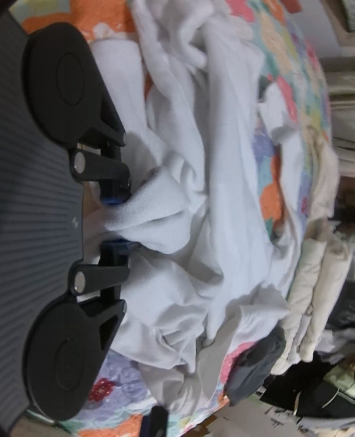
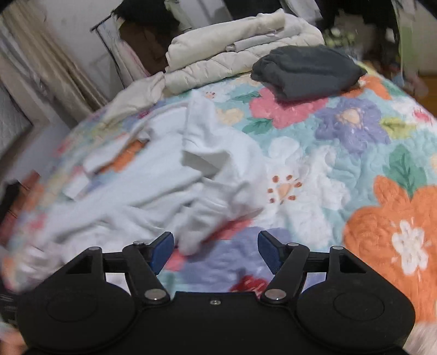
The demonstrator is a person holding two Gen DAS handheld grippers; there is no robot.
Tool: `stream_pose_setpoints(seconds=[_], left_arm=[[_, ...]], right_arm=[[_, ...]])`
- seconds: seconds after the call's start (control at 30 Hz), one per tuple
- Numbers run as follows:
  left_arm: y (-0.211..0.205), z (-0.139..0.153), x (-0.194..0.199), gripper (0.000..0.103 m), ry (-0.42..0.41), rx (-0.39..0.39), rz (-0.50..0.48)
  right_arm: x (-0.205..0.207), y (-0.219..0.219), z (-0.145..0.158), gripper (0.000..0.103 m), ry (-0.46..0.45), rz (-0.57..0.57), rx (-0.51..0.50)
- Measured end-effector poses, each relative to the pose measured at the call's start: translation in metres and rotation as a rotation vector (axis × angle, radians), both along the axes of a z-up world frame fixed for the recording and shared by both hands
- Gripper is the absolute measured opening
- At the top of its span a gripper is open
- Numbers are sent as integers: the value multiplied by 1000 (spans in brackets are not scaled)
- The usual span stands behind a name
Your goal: Fold clothes
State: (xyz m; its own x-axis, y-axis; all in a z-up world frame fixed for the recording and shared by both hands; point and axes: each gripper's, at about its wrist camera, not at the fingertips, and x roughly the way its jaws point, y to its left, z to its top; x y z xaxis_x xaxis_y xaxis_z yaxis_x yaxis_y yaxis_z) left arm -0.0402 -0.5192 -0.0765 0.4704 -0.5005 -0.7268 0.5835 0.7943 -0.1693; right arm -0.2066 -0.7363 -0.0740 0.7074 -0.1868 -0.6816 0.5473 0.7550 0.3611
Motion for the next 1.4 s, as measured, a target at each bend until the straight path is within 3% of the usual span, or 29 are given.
stream_pose_setpoints(seconds=[0.07, 0.1, 0.17, 0.2, 0.3, 0.37, 0.5, 0.57, 0.67, 0.73, 0.83, 0.87, 1.0, 1.07, 1.17, 1.27, 1.33, 1.4], left_arm=[[6, 8, -6, 17, -11, -34, -19], [9, 13, -9, 17, -11, -52, -19], [17, 24, -16, 16, -33, -75, -15], [20, 31, -21, 16, -77, -62, -1], [32, 59, -37, 15, -272, -1, 93], [51, 79, -40, 15, -265, -59, 150], [79, 106, -63, 15, -154, -167, 163], [86, 115, -84, 15, -104, -205, 136], [86, 107, -124, 15, 44, -240, 85], [76, 87, -144, 15, 170, -202, 72], [53, 42, -167, 15, 378, -109, 52], [45, 28, -176, 15, 404, -67, 47], [31, 22, -194, 15, 298, 2, 8], [33, 33, -194, 15, 292, -26, -12], [37, 39, -187, 15, 378, -84, -43], [35, 19, -189, 14, 508, -74, -47], [30, 5, -191, 14, 542, -33, -43], [25, 1, -190, 15, 526, 3, -60]], right_arm=[[3, -7, -14, 73, -51, 6, -5], [4, -13, -18, 67, -86, 17, 23], [9, -24, -22, 41, -122, 46, 67], [10, -28, -20, 10, -134, 53, 57], [-2, -30, 4, 9, -180, 2, -46], [-16, -31, 27, 9, -221, -40, -106], [-43, -40, 66, 6, -265, -96, -228], [-56, -50, 72, 5, -266, -123, -220], [-73, -65, 72, 5, -240, -161, -190], [-78, -75, 64, 4, -170, -165, -183], [-84, -97, 40, 4, -101, -209, -89], [-87, -101, 32, 3, -89, -224, -59], [-96, -106, 17, 3, -92, -223, -23], [-97, -103, 22, 3, -112, -210, -54], [-92, -100, 33, 3, -136, -185, -146], [-80, -95, 36, 3, -65, -161, -270], [-74, -99, 23, 3, 2, -167, -265], [-73, -107, 7, 3, 60, -185, -197]])
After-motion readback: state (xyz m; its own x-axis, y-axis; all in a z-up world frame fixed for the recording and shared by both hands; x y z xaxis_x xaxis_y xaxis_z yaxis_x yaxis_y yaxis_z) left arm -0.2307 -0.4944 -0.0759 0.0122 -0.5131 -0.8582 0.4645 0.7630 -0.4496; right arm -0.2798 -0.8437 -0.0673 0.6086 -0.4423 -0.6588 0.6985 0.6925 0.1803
